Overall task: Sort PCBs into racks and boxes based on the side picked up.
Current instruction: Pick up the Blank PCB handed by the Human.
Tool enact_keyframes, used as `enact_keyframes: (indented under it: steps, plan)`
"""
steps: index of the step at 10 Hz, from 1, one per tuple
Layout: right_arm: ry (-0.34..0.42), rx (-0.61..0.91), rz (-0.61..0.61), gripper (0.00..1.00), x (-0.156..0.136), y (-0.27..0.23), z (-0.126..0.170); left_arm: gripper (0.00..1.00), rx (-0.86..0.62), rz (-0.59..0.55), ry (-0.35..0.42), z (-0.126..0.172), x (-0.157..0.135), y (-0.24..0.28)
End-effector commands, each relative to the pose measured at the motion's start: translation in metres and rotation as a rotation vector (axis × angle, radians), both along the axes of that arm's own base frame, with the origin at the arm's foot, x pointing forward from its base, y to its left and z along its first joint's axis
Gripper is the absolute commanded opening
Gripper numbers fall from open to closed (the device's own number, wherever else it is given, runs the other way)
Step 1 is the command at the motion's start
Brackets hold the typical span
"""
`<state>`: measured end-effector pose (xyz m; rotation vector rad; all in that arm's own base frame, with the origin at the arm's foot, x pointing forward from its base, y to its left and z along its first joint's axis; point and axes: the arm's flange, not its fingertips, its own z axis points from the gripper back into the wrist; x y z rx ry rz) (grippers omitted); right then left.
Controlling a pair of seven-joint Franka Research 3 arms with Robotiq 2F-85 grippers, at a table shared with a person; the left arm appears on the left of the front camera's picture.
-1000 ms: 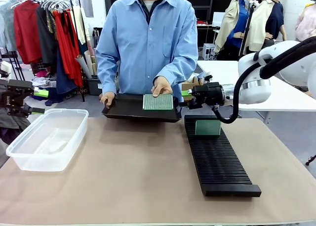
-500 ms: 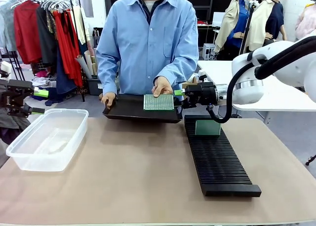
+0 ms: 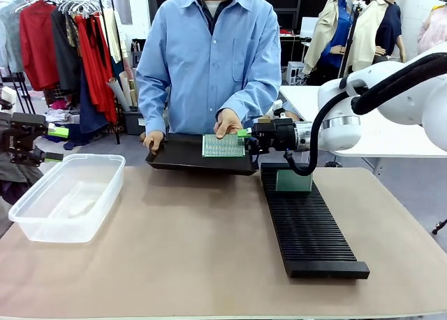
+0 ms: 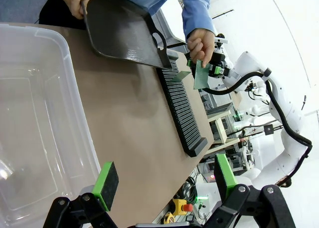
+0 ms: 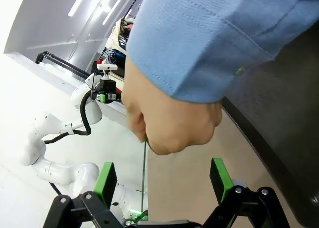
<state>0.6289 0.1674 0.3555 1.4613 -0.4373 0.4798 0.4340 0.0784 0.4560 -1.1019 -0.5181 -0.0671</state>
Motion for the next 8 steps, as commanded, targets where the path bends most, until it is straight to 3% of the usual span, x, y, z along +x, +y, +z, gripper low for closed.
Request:
enact_keyframes:
  steps: [1, 5, 6, 8]
  plan:
    - [-0.042, 0.027, -0.02, 1.0, 0.0053, 0.0119, -0.0023, 1.0, -0.003, -0.004, -0.003, 0.0017, -0.0015, -0.0002]
    - [-0.047, 0.05, -0.029, 0.98, 0.0047, 0.0114, -0.0034, 1.0, -0.003, -0.004, -0.003, 0.0017, -0.0015, -0.0002]
    - [-0.046, 0.051, -0.024, 0.89, 0.0048, 0.0112, -0.0033, 1.0, -0.003, -0.004, -0.003, 0.0017, -0.0015, -0.0002]
    - [-0.043, 0.047, -0.025, 0.58, 0.0054, 0.0113, -0.0031, 1.0, -0.003, -0.004, -0.003, 0.0017, -0.0015, -0.0002]
